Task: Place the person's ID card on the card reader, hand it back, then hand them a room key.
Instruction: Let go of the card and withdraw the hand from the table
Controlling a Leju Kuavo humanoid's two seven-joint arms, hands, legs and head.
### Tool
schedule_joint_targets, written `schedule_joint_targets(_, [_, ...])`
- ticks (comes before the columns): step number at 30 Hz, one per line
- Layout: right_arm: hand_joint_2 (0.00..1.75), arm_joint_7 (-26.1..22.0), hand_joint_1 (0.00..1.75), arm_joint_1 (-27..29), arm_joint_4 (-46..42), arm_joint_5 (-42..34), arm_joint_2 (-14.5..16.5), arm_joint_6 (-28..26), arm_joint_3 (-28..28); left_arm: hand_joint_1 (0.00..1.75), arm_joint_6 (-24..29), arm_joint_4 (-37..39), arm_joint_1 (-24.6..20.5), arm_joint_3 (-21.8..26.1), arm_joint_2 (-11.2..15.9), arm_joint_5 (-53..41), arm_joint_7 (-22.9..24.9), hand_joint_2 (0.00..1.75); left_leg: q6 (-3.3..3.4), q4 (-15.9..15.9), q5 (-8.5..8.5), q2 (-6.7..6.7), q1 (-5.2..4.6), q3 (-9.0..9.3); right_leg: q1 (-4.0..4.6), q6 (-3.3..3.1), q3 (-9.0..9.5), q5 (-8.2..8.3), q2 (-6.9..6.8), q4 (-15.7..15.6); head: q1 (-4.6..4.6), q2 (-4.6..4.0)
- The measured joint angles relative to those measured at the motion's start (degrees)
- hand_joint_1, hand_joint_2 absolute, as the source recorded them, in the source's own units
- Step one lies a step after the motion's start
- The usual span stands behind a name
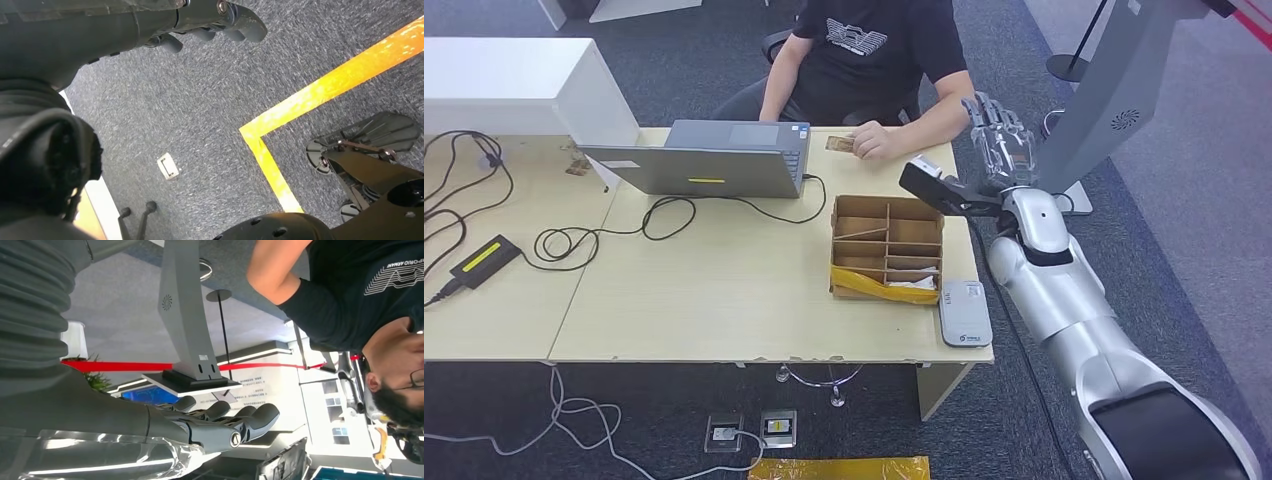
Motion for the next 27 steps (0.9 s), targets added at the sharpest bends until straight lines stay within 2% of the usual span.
schedule_joint_targets(7, [1.75,-2.06,0.00,-0.50,0.25,-5.98,-2.89,-0.39,-2.19,0.00,-1.02,-0.01,0.03,0.00,-0.03,-2.05,0.13,0.00,0.00,0.01,0.00,-0.01,-0.01,0.00,-0.01,0.00,0.00,0.00,-0.02,-0.01,-0.01,0.00])
schedule_joint_targets(12, [1.75,-3.84,0.00,-0.91,1.27,-9.77,-4.77,-1.95,-5.06,0.00,1.16,-0.11,0.20,0.00,-3.63,-3.50,2.64,0.00,0.02,0.02,-0.01,0.00,-0.08,-0.01,-0.11,0.03,0.00,0.02,-0.01,-0.02,0.00,0.00])
schedule_joint_targets(17, [1.75,-2.88,0.00,-1.73,2.46,-12.96,-6.22,-0.93,-7.45,0.00,1.01,-0.21,0.21,0.00,-5.35,-3.32,2.67,0.00,0.03,0.05,-0.02,0.05,-0.08,0.01,-0.11,0.04,-0.03,0.03,0.02,-0.05,-0.02,0.00])
schedule_joint_targets(21, [0.00,0.69,0.00,-2.73,3.99,-20.97,-8.94,4.77,-10.55,0.00,1.15,-0.19,0.36,0.00,-5.65,-2.71,2.73,0.00,0.03,0.07,-0.01,-0.07,-0.06,0.00,-0.09,0.04,-0.07,0.03,-0.13,-0.05,-0.03,0.00])
schedule_joint_targets(27, [0.00,6.28,0.00,-1.79,7.03,-34.71,-17.96,9.54,-19.34,0.00,2.28,-0.19,0.66,0.00,-5.97,-1.83,3.37,0.00,0.14,0.10,-0.09,-0.12,-0.08,-0.06,-0.11,0.05,-0.02,0.02,-0.25,-0.16,-0.02,0.00])
